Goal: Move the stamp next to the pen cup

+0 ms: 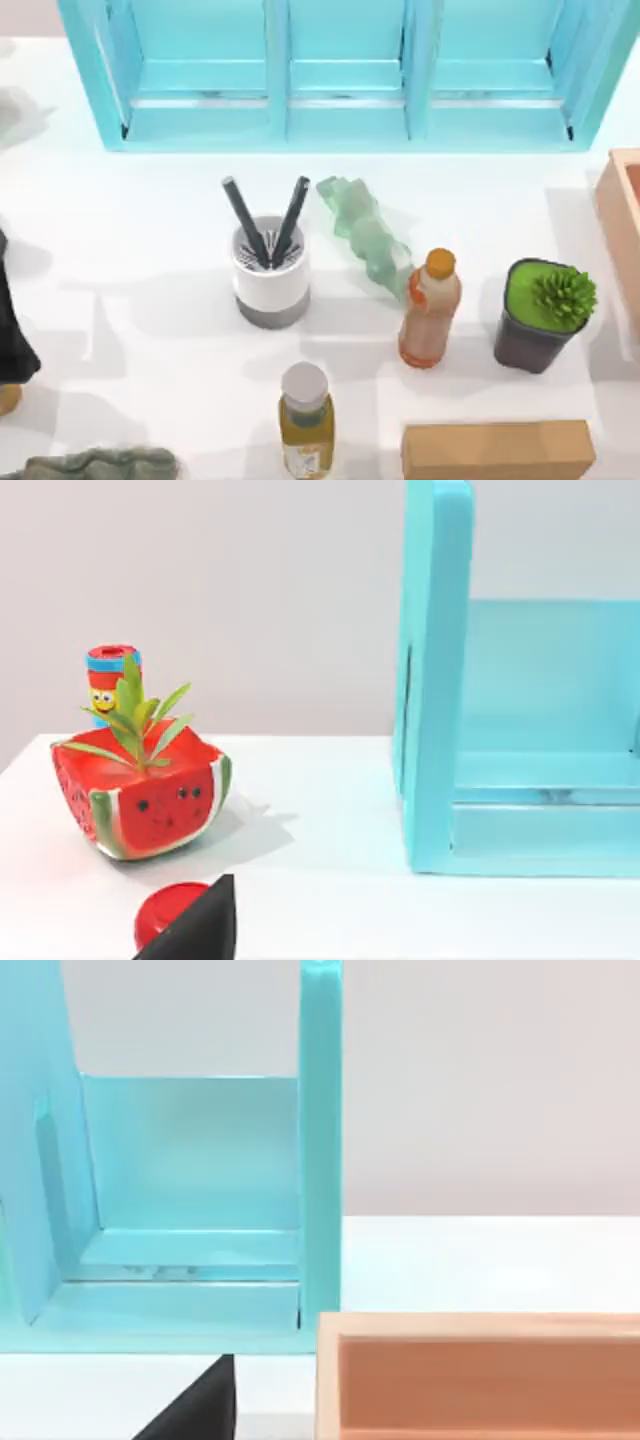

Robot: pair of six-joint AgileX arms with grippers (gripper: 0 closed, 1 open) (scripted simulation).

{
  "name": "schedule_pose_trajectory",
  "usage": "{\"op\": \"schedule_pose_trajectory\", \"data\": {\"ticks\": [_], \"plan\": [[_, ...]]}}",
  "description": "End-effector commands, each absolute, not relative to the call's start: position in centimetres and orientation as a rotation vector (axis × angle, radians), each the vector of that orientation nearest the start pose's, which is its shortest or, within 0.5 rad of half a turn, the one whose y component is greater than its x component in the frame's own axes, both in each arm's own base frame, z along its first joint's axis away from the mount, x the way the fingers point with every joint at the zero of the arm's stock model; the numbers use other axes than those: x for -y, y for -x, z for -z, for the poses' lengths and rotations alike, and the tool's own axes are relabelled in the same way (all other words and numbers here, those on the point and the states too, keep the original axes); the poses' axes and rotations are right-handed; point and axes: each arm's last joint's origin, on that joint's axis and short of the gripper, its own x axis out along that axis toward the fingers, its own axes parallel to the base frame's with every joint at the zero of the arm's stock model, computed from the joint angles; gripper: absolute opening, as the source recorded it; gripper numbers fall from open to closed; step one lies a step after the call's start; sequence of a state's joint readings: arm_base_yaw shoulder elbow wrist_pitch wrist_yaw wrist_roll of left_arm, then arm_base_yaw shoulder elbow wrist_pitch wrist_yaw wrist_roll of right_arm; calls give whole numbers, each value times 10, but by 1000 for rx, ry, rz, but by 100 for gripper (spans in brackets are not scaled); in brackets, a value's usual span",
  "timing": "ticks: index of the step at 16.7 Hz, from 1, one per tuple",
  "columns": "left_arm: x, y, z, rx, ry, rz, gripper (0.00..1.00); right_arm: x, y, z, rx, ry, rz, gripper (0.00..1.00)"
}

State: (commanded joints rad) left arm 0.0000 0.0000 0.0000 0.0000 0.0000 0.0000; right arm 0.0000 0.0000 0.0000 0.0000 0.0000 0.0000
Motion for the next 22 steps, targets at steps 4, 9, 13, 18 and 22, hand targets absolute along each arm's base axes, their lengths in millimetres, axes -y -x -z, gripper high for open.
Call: {"op": "schedule_pose_trajectory", "data": {"ticks": [4,9,13,18,22], "plan": [[1,-106,-165,-26,-5,-6,100,1,-106,-160,0,0,0,100],[-3,-114,-214,-225,-34,-32,100,1,-106,-160,0,0,0,100],[-11,-154,-273,-504,-57,-46,100,1,-106,-160,0,0,0,100],[-30,-249,-300,-964,-61,-40,100,1,-106,-160,0,0,0,100],[-51,-318,-289,-1268,-48,-22,100,1,-106,-160,0,0,0,100]]}}
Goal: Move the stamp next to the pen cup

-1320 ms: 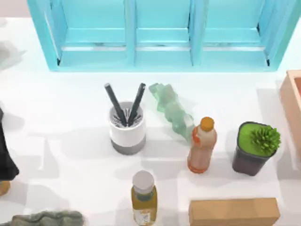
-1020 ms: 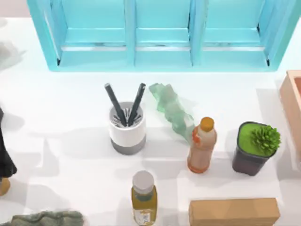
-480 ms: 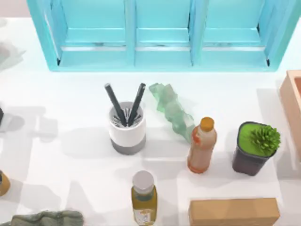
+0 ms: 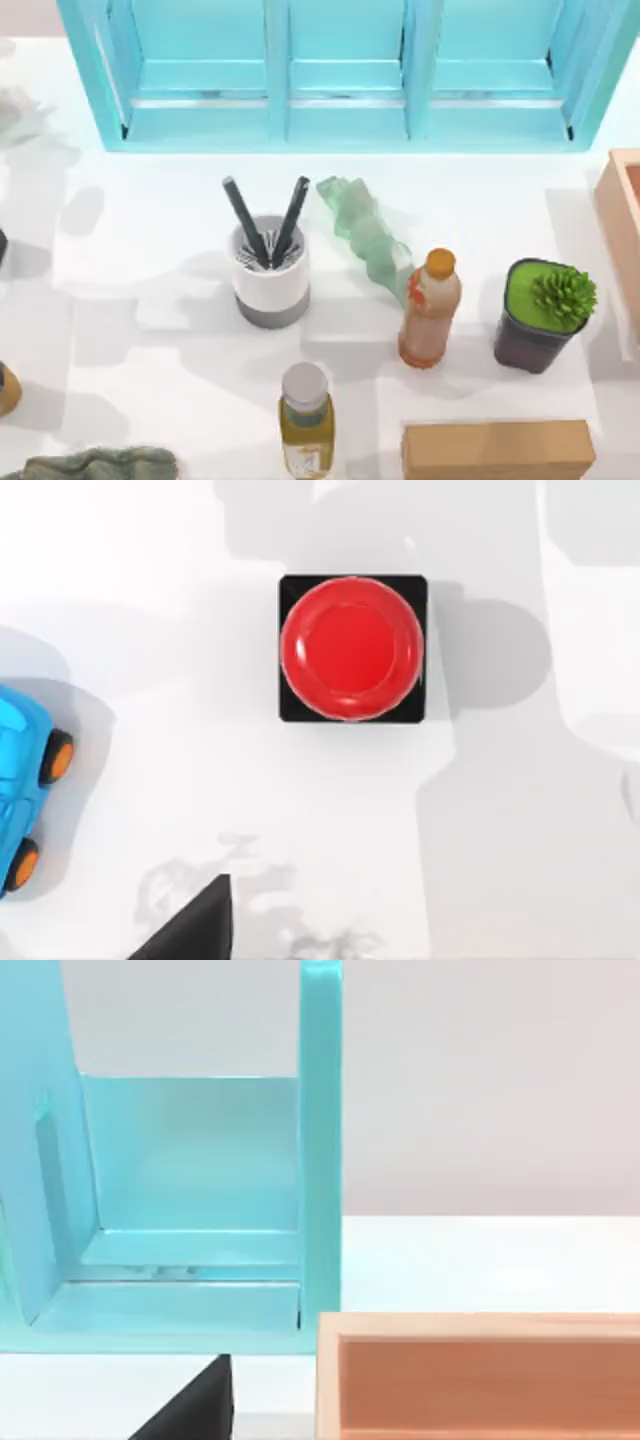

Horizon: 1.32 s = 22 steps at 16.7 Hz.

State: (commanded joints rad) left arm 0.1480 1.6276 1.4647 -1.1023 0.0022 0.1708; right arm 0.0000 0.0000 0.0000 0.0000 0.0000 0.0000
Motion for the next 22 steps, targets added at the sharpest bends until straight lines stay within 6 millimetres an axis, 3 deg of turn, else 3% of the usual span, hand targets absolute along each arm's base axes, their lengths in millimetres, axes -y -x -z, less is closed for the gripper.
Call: {"op": "schedule_pose_trajectory", "data": {"ticks": [4,8,16,22], "plan": [[-70,-372,-267,-1465,-30,0,100,1,-106,-160,0,0,0,100],[-81,-398,-252,-1557,-18,14,100,1,-106,-160,0,0,0,100],[-81,-402,-245,-1571,-17,17,100,1,-106,-160,0,0,0,100],[-83,-406,-178,-1561,-17,14,100,1,-106,-160,0,0,0,100]]}}
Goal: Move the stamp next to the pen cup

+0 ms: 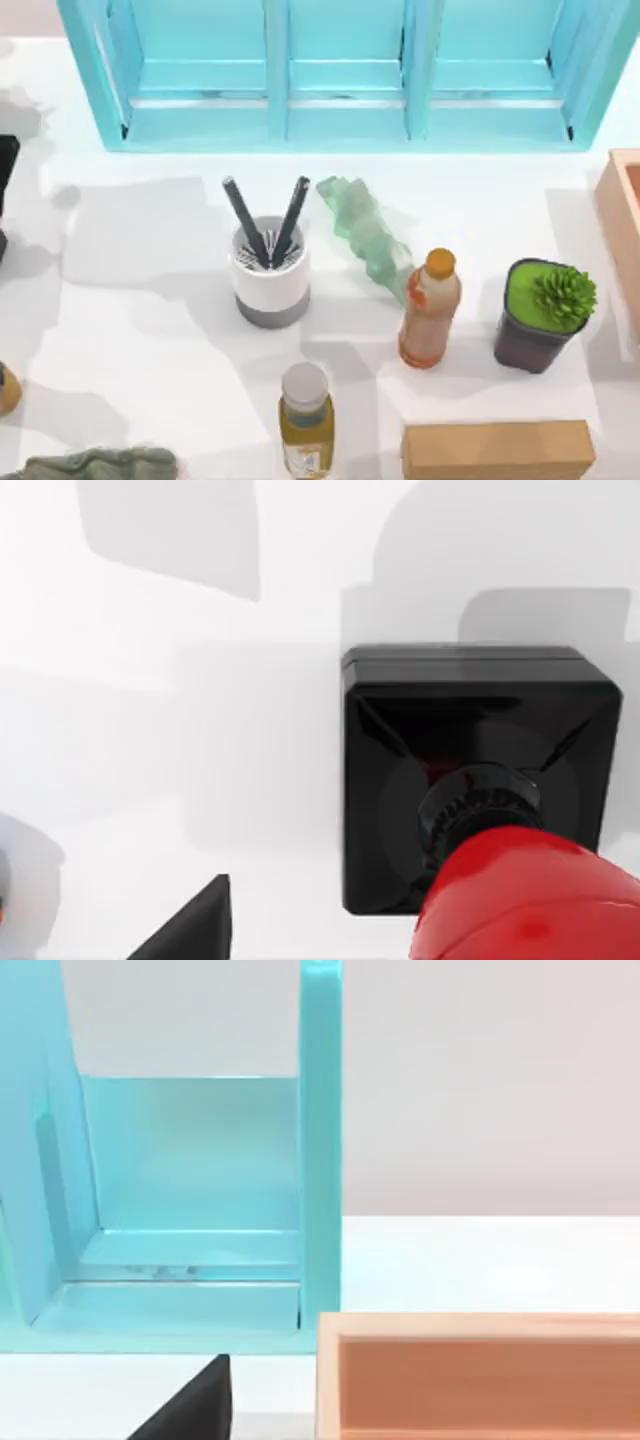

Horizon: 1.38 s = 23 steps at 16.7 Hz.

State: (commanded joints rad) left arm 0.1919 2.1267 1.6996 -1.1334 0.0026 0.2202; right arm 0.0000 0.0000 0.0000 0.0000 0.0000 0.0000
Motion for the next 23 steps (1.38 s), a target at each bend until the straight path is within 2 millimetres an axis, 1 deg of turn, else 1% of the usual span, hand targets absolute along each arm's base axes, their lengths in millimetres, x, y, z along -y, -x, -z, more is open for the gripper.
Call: {"op": "schedule_pose_trajectory", "data": {"ticks": [2,3,4,7,20,21,23], "plan": [[-83,-403,-158,-1566,-16,15,100,1,-106,-160,0,0,0,100],[-83,-402,-152,-1570,-16,16,100,1,-106,-160,0,0,0,100],[-83,-402,-149,-1571,-15,16,100,1,-106,-160,0,0,0,100],[-83,-402,-149,-1571,-15,16,100,1,-106,-160,0,0,0,100],[-83,-402,-149,-1571,-15,16,2,1,-106,-160,0,0,0,100],[-83,-402,-149,-1571,-15,16,0,1,-106,-160,0,0,0,100],[-83,-402,-149,-1571,-15,16,0,1,-106,-160,0,0,0,100]]}}
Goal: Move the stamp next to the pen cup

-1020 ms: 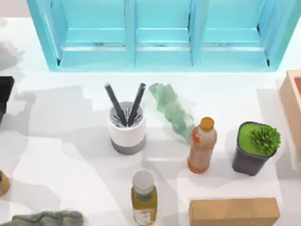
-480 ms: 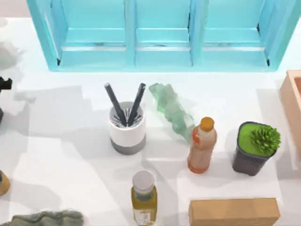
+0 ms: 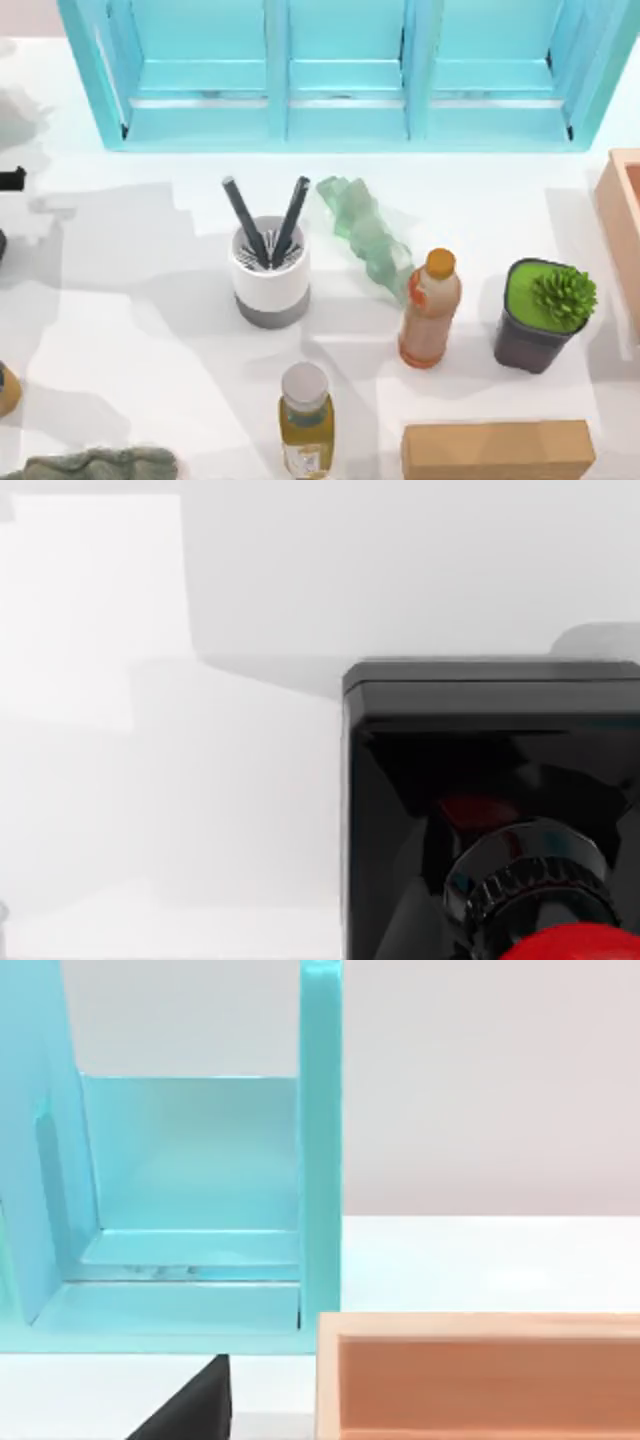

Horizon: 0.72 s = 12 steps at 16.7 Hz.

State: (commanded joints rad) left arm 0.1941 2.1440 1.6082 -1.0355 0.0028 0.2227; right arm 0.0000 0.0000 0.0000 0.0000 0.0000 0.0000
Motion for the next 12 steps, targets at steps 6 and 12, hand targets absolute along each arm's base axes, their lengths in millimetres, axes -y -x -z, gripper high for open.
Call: {"op": "schedule_pose_trajectory", "data": {"ticks": [6,12], "plan": [[-82,-402,-149,-1571,-19,19,0,1,-106,-160,0,0,0,100],[-38,-416,-192,-1570,-18,18,0,1,-106,-160,0,0,0,100]]}}
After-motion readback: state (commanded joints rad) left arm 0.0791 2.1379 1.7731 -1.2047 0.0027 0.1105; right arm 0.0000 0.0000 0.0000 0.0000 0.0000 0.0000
